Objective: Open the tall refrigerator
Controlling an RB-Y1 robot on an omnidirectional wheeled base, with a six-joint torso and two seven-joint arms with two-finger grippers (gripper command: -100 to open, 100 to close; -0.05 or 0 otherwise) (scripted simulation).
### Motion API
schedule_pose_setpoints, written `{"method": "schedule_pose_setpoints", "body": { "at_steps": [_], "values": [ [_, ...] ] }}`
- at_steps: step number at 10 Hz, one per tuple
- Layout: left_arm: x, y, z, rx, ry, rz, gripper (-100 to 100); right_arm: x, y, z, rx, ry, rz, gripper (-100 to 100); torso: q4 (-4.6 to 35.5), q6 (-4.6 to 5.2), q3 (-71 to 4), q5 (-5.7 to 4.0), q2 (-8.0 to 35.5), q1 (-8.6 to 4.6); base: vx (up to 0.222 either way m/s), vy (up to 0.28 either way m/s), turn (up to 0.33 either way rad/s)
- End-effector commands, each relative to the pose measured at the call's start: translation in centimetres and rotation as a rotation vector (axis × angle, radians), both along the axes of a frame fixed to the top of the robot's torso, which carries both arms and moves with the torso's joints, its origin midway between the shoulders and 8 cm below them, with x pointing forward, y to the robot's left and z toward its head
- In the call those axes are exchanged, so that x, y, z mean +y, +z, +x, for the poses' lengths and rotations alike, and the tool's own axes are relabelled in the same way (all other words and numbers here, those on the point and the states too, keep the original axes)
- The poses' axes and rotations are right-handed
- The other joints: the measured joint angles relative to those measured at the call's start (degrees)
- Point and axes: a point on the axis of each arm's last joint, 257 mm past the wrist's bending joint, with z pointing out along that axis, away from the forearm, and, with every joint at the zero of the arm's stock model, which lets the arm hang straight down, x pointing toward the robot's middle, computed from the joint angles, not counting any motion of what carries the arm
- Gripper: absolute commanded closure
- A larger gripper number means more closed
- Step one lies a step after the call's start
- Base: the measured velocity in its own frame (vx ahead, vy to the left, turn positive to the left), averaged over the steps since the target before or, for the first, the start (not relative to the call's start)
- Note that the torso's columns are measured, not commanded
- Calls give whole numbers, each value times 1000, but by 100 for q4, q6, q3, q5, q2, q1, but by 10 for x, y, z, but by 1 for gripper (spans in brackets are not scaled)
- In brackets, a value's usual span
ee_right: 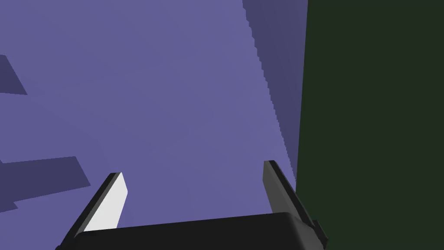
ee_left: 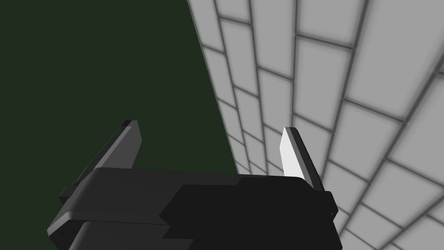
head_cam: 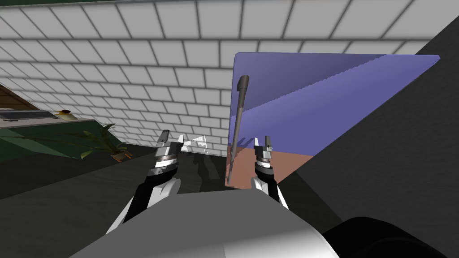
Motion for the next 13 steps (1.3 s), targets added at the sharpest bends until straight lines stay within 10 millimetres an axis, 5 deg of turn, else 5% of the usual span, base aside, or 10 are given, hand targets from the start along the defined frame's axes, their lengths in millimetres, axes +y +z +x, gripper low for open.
{"method": "schedule_pose_setpoints", "body": {
  "at_steps": [1,9,10,13],
  "values": [
    [0,0,0,0,0,0,0,0,0,0,0,0,0,0,235,0,-467,0,232,0,0,0,0],
    [0,0,0,0,0,0,0,0,0,0,0,0,0,0,3537,0,-7073,0,3539,0,0,0,0],
    [0,0,0,0,0,0,0,2,-6,2,26,8,-54,-100,3960,0,-7919,0,3962,0,4,29,23],
    [0,0,0,0,0,0,0,1,-21,7,78,10,-147,-100,4223,0,-8449,3,4226,8,-14,65,18]
  ]
}}
